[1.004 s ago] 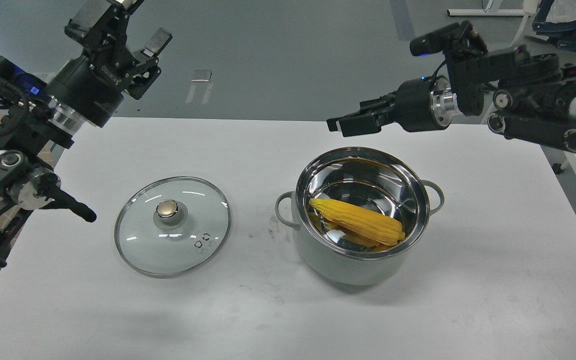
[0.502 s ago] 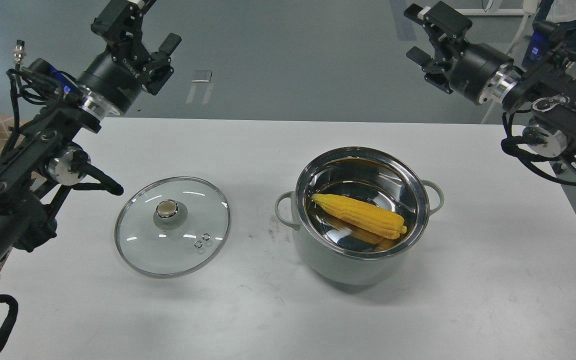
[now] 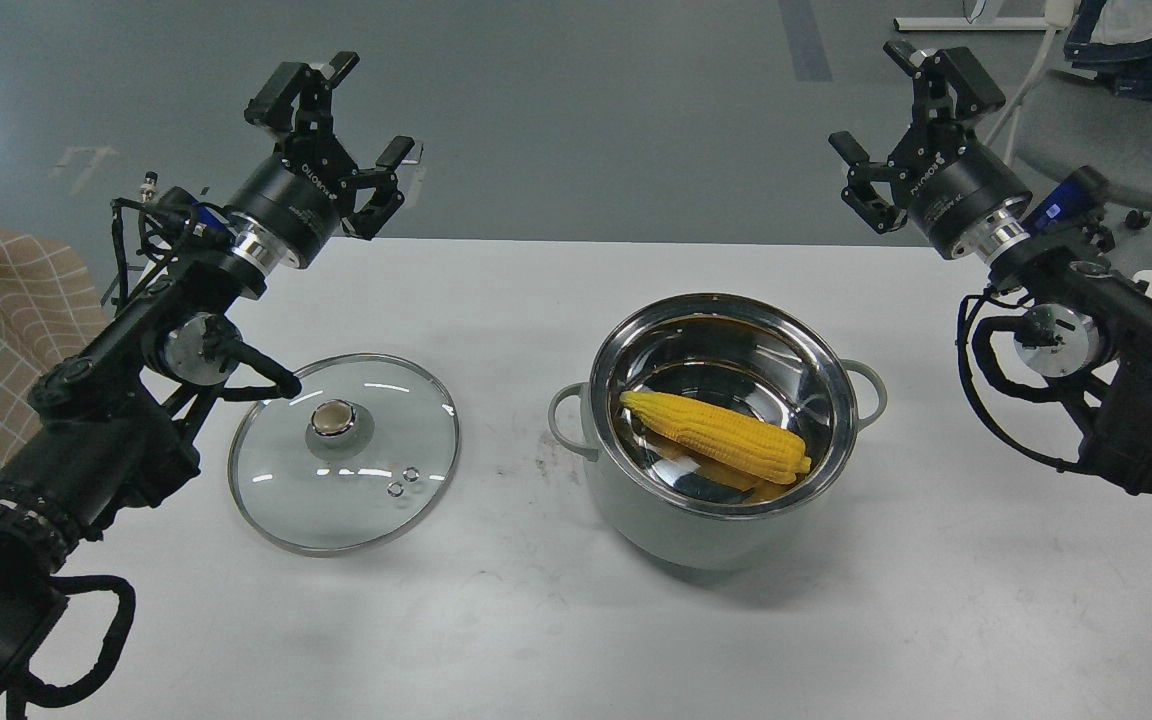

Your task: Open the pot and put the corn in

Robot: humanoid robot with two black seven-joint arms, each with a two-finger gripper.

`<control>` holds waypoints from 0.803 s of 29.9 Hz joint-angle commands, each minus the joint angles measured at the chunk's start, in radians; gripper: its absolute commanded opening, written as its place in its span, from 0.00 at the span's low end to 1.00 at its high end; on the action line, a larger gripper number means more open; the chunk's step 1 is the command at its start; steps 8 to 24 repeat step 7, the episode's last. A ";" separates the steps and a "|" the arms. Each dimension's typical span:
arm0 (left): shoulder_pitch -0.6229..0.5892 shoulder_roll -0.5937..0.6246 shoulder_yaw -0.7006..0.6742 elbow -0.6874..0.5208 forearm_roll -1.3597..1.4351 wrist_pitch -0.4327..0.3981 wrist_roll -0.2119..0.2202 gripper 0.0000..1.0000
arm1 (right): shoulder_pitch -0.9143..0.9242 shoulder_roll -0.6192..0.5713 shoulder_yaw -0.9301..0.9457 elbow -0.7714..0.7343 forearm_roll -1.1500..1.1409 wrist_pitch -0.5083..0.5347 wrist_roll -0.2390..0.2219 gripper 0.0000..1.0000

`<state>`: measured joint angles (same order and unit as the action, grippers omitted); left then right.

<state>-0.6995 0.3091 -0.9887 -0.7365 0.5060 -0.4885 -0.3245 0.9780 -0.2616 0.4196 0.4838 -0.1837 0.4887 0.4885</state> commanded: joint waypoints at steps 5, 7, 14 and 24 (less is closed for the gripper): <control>0.002 -0.024 0.001 0.009 -0.003 0.000 -0.011 0.98 | -0.022 0.009 0.027 0.006 0.000 0.000 0.000 1.00; 0.000 -0.027 0.001 0.008 -0.003 0.000 -0.013 0.98 | -0.022 0.007 0.027 0.009 0.000 0.000 0.000 1.00; 0.000 -0.027 0.001 0.008 -0.003 0.000 -0.013 0.98 | -0.022 0.007 0.027 0.009 0.000 0.000 0.000 1.00; 0.000 -0.027 0.001 0.008 -0.003 0.000 -0.013 0.98 | -0.022 0.007 0.027 0.009 0.000 0.000 0.000 1.00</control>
